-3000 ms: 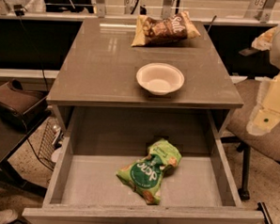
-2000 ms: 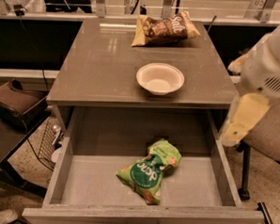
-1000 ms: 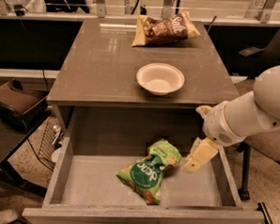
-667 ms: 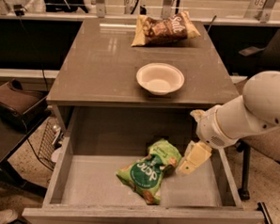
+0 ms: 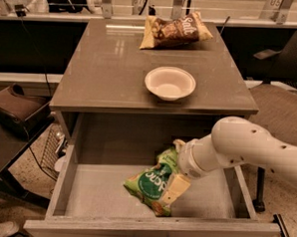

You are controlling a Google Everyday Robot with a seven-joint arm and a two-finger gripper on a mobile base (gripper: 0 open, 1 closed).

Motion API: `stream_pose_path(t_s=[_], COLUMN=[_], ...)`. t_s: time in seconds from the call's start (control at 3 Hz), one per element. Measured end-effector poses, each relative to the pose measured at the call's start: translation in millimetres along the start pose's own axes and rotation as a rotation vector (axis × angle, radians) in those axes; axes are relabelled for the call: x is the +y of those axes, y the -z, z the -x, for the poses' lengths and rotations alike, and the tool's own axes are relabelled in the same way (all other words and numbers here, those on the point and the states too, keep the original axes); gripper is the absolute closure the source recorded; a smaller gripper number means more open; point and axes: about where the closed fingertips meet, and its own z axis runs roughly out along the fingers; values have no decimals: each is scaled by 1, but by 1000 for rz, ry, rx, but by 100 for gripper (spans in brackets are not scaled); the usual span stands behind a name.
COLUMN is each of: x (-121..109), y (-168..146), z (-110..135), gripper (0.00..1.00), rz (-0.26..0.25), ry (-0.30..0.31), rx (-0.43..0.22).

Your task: Pick green rice chip bag from top drawer and place on counter

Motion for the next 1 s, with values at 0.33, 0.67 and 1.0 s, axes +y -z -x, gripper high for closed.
stream_pose_path(t_s=[0.33, 0.67, 1.0], x=[4, 2, 3], y=[-43, -46, -47], z=[6, 9, 9], gripper=[18, 41, 72], rz=[2, -5, -4], ry=[43, 51, 54], rx=[1, -1, -1])
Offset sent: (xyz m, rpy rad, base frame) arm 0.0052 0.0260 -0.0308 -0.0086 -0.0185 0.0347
